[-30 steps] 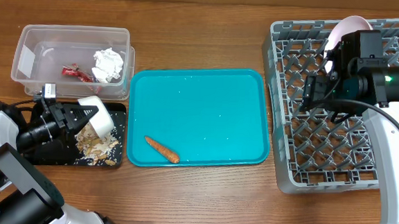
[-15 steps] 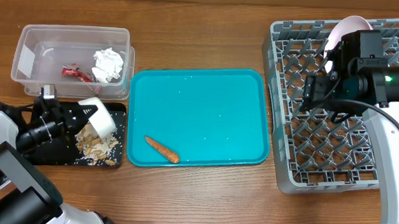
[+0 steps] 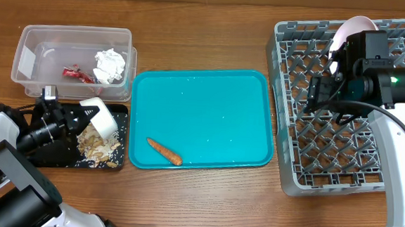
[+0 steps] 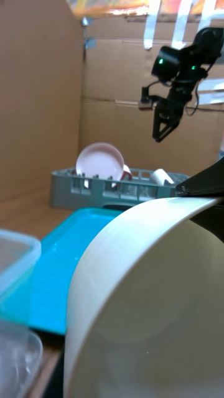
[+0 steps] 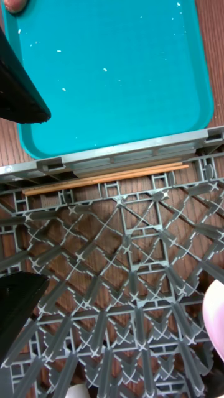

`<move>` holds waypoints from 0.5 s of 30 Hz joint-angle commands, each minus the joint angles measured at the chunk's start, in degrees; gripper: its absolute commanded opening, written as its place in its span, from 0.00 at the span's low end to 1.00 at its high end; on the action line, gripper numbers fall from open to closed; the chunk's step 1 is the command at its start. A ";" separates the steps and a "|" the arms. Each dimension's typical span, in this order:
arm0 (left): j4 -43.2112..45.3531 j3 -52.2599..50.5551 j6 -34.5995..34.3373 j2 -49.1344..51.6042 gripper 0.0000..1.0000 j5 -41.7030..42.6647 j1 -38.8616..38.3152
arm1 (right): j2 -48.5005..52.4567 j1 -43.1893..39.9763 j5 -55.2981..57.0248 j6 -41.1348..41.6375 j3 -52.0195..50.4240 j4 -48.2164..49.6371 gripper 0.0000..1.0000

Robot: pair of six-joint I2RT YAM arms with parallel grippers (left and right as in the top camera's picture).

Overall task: Sort waste into correct bins and load items into the dishwasher
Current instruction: 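Tip the food bowl with the left gripper to dump food onto the black tray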

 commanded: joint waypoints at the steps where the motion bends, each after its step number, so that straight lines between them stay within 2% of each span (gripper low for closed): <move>1: 2.27 0.00 -0.52 1.03 0.04 2.93 0.44 | -0.26 -0.24 0.59 0.04 0.11 0.22 0.79; 2: 2.51 0.00 -2.75 1.05 0.04 3.04 0.44 | -0.26 -0.24 0.59 0.04 0.11 0.22 0.79; 5: 3.82 0.00 -1.64 1.05 0.04 4.11 0.44 | -0.28 -0.24 0.59 0.07 0.11 0.26 0.79; 9: 6.38 0.00 -15.54 1.07 0.04 -3.23 0.44 | -0.26 -0.24 0.59 0.07 0.11 0.22 0.79; 10: 5.86 0.00 -13.27 1.07 0.04 -0.26 0.42 | -0.28 -0.24 0.59 0.04 0.11 0.22 0.79; 12: 1.75 0.00 1.75 0.87 0.04 9.62 0.26 | -0.26 -0.24 0.59 0.07 0.11 0.22 0.79; 13: -0.13 0.00 5.95 0.87 0.04 10.21 0.24 | -0.26 -0.24 0.59 0.04 0.11 0.22 0.79; 14: 0.35 0.00 4.59 0.98 0.04 8.44 0.26 | -0.26 -0.24 0.59 0.04 0.11 0.22 0.79; 15: 2.71 0.00 -2.36 1.27 0.04 4.04 0.35 | -0.26 -0.24 0.59 0.04 0.11 0.24 0.79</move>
